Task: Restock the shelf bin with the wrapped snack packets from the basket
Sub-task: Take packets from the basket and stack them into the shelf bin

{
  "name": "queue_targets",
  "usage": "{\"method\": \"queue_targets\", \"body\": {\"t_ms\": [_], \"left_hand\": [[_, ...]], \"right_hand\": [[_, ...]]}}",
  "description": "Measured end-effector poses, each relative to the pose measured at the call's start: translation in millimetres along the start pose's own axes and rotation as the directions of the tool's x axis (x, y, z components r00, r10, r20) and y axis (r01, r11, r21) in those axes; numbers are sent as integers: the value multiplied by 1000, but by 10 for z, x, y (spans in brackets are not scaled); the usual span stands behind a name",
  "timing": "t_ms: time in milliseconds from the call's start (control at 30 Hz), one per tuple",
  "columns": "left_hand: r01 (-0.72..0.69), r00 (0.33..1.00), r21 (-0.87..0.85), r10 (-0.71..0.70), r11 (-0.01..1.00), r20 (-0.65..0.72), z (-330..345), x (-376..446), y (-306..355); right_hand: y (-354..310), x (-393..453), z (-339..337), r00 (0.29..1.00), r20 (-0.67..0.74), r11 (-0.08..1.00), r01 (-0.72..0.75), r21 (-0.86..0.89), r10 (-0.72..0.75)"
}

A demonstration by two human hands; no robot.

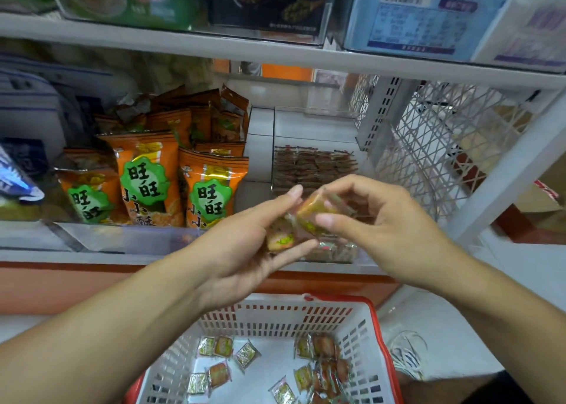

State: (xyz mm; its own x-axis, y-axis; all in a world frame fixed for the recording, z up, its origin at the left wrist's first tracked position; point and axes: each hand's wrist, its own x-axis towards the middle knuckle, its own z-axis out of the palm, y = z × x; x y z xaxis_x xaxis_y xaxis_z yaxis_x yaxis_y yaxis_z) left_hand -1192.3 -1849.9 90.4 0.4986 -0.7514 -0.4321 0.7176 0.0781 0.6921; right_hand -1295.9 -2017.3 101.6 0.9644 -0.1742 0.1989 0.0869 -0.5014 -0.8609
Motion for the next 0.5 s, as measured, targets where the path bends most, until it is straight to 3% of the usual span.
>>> {"method": "queue_targets", "body": {"t_ms": [100, 200, 333, 500], "left_hand": [[111, 992, -56, -107, 992, 59, -43, -22, 87], [125, 983, -92, -110, 988, 147, -73, -37, 118], [69, 972, 1, -67, 998, 225, -61, -38, 146], [12, 981, 9, -14, 1000, 193, -86, -9, 118]], "right_hand": [[-11, -4, -61, 977, 21, 934, -209, 290, 212], [-12, -2, -66, 940, 72, 877, -336, 343, 332], [-22, 1, -82, 933, 61, 855, -351, 383, 355], [-9, -7, -125, 941, 49, 850, -323, 416, 334]]}}
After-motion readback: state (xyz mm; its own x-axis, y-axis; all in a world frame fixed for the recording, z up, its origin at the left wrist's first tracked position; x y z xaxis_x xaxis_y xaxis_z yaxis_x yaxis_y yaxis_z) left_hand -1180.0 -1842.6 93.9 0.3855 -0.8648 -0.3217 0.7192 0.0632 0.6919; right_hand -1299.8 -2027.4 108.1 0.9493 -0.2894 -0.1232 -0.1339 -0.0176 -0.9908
